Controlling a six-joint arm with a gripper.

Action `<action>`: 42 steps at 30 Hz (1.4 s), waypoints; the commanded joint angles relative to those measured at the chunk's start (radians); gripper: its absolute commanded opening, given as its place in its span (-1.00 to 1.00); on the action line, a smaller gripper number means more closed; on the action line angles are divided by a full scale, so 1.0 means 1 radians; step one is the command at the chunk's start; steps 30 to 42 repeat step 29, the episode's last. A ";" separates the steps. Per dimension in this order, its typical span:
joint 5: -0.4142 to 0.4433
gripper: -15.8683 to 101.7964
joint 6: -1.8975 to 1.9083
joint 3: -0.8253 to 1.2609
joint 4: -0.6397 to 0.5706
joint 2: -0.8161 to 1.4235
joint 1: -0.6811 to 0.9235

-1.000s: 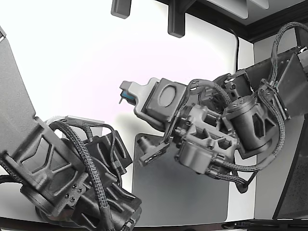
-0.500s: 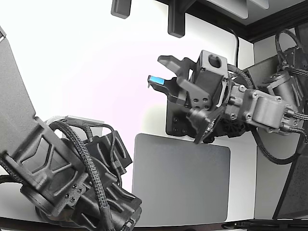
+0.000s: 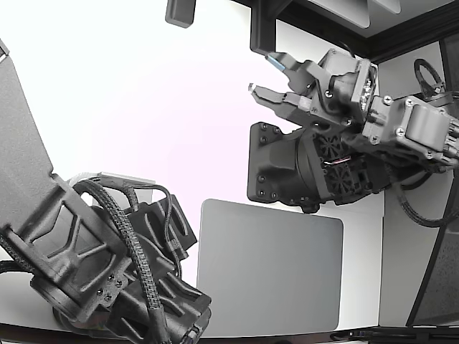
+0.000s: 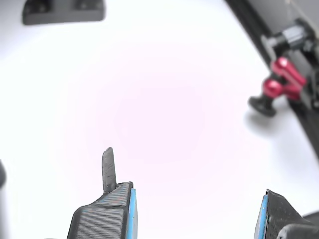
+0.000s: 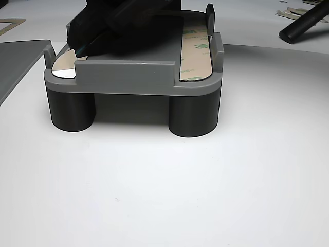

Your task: Peel off protective film from adhesive tape.

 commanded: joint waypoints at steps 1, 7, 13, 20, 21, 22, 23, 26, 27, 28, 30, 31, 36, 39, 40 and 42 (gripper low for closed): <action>-0.244 0.97 -0.011 0.028 -0.054 0.021 -0.195; -0.554 0.97 -0.081 0.146 -0.092 0.021 -0.433; -0.560 0.97 -0.091 0.147 -0.100 0.021 -0.434; -0.560 0.97 -0.091 0.147 -0.100 0.021 -0.434; -0.560 0.97 -0.091 0.147 -0.100 0.021 -0.434; -0.560 0.97 -0.091 0.147 -0.100 0.021 -0.434; -0.560 0.97 -0.091 0.147 -0.100 0.021 -0.434; -0.560 0.97 -0.091 0.147 -0.100 0.021 -0.434; -0.560 0.97 -0.091 0.147 -0.100 0.021 -0.434; -0.560 0.97 -0.091 0.147 -0.100 0.021 -0.434; -0.560 0.97 -0.091 0.147 -0.100 0.021 -0.434; -0.560 0.97 -0.091 0.147 -0.100 0.021 -0.434; -0.560 0.97 -0.091 0.147 -0.100 0.021 -0.434; -0.560 0.97 -0.091 0.147 -0.100 0.021 -0.434; -0.560 0.97 -0.091 0.147 -0.100 0.021 -0.434; -0.560 0.97 -0.091 0.147 -0.100 0.021 -0.434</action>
